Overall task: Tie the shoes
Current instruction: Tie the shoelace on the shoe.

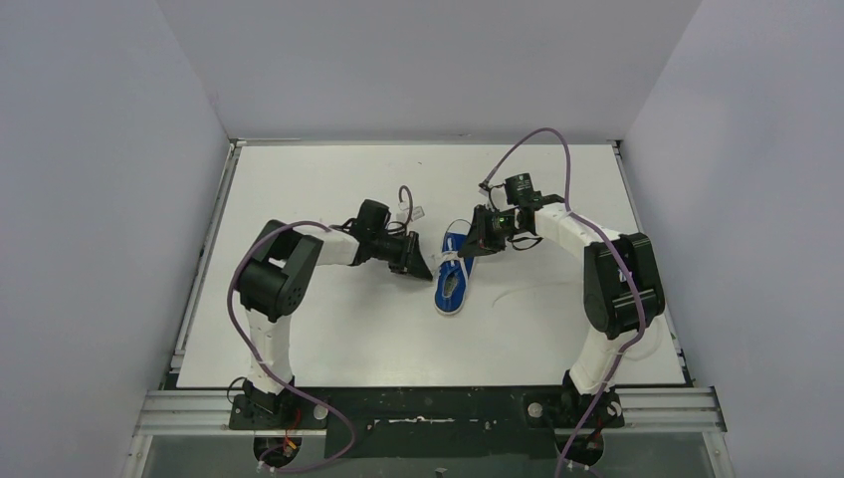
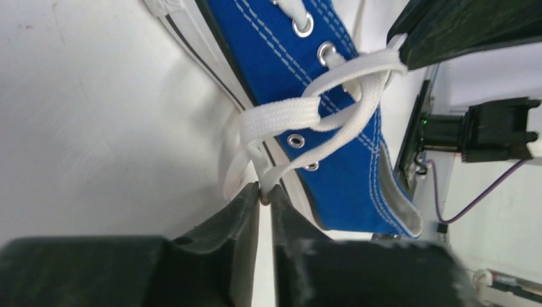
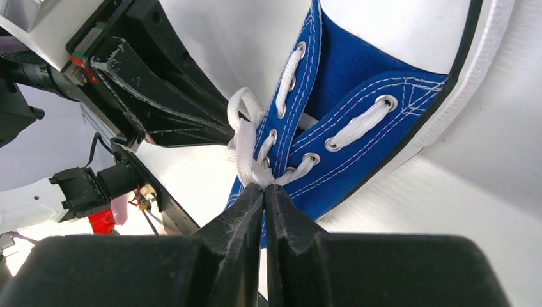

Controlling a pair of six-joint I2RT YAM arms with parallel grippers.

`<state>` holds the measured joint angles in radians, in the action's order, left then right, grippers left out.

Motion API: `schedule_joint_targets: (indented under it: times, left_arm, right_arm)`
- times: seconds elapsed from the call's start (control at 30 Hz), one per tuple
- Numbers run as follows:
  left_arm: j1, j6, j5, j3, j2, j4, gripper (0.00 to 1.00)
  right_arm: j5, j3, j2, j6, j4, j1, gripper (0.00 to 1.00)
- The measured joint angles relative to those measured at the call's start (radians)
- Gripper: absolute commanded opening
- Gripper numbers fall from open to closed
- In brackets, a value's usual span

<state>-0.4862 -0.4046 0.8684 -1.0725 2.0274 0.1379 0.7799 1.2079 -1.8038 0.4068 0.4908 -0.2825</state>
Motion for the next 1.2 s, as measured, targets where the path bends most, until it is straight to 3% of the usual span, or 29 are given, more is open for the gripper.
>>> schedule_joint_targets:
  times: [0.6, 0.7, 0.77, 0.93, 1.1, 1.2]
  left_arm:
    - [0.024, 0.076, -0.018, -0.002, -0.201, -0.172, 0.0]
    - [0.021, 0.074, -0.009, -0.002, -0.201, -0.18, 0.0]
    - [0.016, 0.071, 0.001, -0.002, -0.201, -0.185, 0.0]
    - [-0.01, 0.066, 0.023, -0.002, -0.2, -0.195, 0.0]
    - [-0.022, 0.065, 0.031, -0.002, -0.2, -0.196, 0.0]
    - [-0.022, 0.065, 0.031, -0.002, -0.2, -0.197, 0.0]
  right_arm:
    - [-0.052, 0.0, 0.051, -0.013, 0.035, -0.001, 0.14]
    - [-0.066, 0.0, 0.051, -0.012, 0.033, -0.003, 0.09]
    - [-0.082, 0.0, 0.052, -0.004, 0.027, -0.008, 0.0]
    - [-0.12, -0.001, 0.052, 0.045, -0.034, -0.022, 0.0]
    - [-0.106, -0.004, 0.052, 0.06, -0.08, -0.021, 0.25]
    - [-0.095, -0.009, 0.052, 0.058, -0.086, -0.004, 0.27]
